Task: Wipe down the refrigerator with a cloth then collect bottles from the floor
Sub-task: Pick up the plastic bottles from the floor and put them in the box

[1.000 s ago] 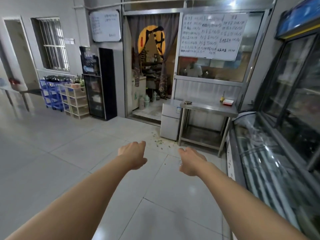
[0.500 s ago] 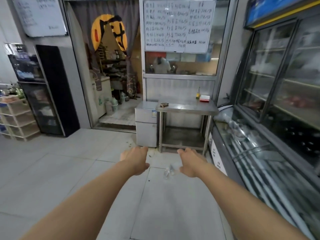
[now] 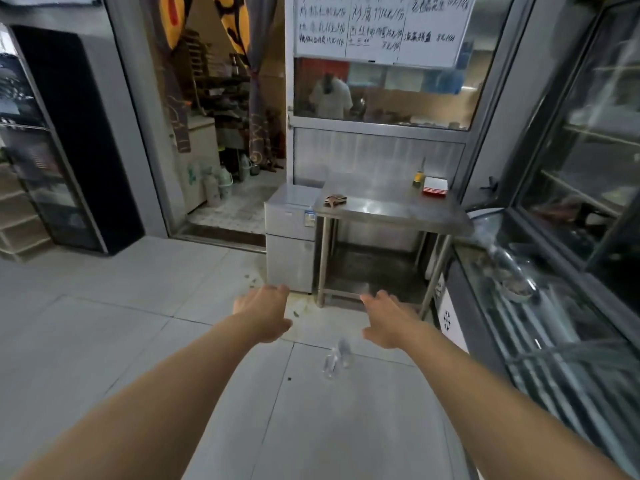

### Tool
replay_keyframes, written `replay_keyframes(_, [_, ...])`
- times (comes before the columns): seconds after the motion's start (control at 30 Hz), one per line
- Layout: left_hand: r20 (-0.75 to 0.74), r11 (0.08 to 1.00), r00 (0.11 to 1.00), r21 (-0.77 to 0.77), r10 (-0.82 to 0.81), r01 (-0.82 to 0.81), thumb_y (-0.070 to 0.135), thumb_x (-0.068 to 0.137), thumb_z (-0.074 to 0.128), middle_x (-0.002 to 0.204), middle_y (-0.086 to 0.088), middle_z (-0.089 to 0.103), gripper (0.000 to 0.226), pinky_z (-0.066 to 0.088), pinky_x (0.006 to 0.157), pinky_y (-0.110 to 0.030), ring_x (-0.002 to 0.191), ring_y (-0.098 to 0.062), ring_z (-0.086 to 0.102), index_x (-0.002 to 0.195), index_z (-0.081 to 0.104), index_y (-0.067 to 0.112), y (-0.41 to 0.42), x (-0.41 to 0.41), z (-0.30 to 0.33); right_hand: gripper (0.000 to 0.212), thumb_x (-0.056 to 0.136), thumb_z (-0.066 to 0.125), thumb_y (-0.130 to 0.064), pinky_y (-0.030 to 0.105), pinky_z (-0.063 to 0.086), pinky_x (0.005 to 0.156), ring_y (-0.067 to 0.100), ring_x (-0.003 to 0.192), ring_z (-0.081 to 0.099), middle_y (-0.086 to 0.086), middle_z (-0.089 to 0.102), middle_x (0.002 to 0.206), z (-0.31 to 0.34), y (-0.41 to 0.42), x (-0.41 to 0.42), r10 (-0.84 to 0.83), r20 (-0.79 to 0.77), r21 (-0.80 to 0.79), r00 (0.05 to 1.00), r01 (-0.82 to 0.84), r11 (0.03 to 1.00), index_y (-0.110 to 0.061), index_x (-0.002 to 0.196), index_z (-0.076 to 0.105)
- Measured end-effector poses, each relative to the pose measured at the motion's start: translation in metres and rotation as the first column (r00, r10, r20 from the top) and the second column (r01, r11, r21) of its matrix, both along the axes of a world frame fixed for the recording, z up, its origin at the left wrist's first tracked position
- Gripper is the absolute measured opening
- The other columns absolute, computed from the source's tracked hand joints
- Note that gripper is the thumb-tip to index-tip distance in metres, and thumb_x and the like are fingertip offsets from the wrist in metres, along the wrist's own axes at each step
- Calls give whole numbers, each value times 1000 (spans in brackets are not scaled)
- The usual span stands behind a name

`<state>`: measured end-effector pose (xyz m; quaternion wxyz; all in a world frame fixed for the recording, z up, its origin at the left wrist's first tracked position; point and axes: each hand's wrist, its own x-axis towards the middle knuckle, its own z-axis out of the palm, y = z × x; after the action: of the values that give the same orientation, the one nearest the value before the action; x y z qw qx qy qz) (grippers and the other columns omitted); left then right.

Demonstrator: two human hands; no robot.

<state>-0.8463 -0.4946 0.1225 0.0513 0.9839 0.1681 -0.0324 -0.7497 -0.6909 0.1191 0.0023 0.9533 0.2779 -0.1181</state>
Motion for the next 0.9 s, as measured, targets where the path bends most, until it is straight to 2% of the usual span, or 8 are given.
replay_keyframes(0.1, [-15,1000,1000,-16,-19,18,41,86,58,125,-4,54,48,45,88,-37,111,-26,55,127,42,20,26,53,-14,72,88,63,-28,43,39,101,35,132,37,13,30,149,-15,21,49,-28,-28,-9,999,27,1000,-19,148,24])
replay_keyframes(0.33, [-95,990,986,-50,-137,132,40,86,58,130,-5,52,52,43,93,-39,116,-27,52,131,40,20,81,187,-60,67,90,59,-29,43,38,104,32,134,35,11,32,149,-60,66,161,-146,-79,2,986,146,989,-18,147,25])
replay_keyframes(0.43, [-182,980,963,-47,-200,195,41,88,55,134,-6,48,55,42,97,-42,119,-28,50,135,36,19,99,243,-80,67,90,58,-29,41,40,101,33,131,36,15,34,145,-81,80,203,-208,-135,6,969,210,978,-14,146,25])
replay_keyframes(0.57, [-272,962,923,-57,-272,266,41,89,53,129,-6,51,52,43,91,-40,116,-27,52,133,37,19,110,304,-115,62,89,58,-28,39,42,93,32,123,41,15,40,133,-118,88,248,-276,-208,-19,939,278,960,-12,141,29])
replay_keyframes(0.67, [-358,949,879,-84,-313,304,42,90,52,127,-6,51,52,44,91,-39,114,-26,53,133,35,18,108,344,-148,58,89,57,-25,38,42,92,30,123,41,14,40,132,-152,91,280,-311,-276,-52,910,309,950,-13,140,30])
replay_keyframes(0.9, [-432,947,845,-203,-315,249,39,89,53,126,-4,54,50,42,88,-36,114,-24,54,131,38,19,95,447,-241,59,90,56,-27,39,41,95,30,126,40,13,39,135,-254,92,386,-342,-409,-102,846,330,938,-13,141,30])
